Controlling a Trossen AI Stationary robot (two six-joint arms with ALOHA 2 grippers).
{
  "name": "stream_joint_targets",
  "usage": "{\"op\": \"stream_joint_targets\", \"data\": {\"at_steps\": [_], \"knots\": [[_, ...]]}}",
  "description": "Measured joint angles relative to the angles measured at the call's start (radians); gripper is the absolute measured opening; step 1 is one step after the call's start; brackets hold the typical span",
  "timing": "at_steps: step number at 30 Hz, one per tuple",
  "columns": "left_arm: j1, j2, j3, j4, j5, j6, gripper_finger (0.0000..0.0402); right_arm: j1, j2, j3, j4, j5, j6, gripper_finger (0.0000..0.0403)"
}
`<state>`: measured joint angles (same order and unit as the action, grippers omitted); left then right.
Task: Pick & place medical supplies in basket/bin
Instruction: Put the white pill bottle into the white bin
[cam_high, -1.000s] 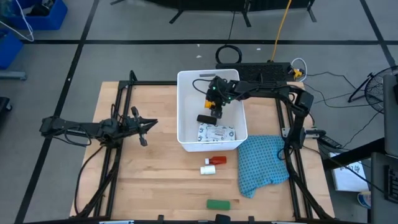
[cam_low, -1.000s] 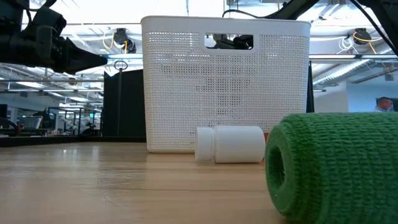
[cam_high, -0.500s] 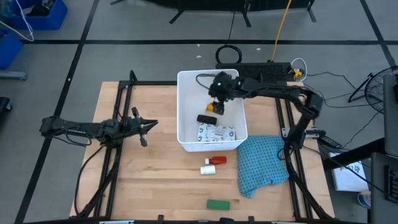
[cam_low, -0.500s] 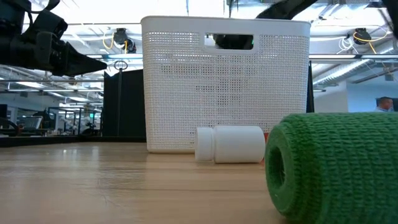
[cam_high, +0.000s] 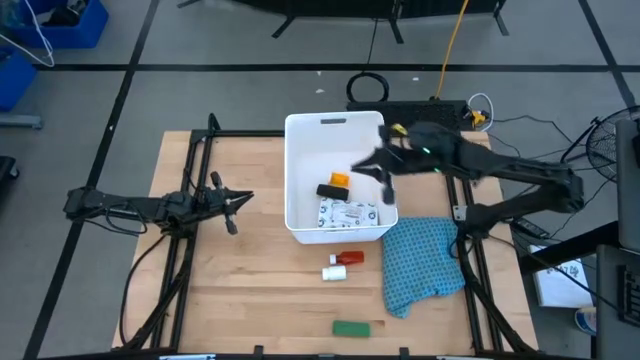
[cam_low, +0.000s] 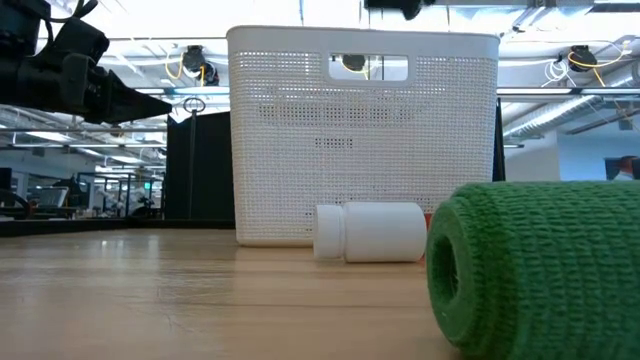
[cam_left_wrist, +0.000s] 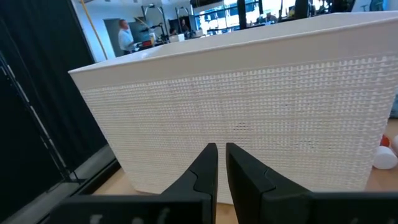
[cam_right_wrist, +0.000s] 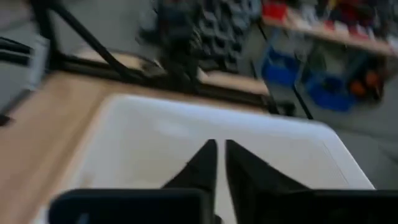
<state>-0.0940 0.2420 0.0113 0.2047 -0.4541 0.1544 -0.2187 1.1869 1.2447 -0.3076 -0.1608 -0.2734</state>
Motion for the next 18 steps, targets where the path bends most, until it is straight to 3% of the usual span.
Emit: {"op": "stream_joint_targets", "data": {"at_steps": [7,13,18], "knots": [[0.000,0.000,0.000,0.011,0.000,-0.036,0.0037,0.126,-0.245,-0.240,0.052,-0.081,-0.008,0.0019],[0.000,0.000,0.000,0.026,0.003,-0.111,0.0037,0.129,-0.487,-0.533,0.220,-0.078,0.088,0.0003],[0.000,0.000,0.000,0.037,0.004,-0.158,0.0037,0.117,-0.577,-0.695,0.341,-0.084,0.153,0.0001]]}}
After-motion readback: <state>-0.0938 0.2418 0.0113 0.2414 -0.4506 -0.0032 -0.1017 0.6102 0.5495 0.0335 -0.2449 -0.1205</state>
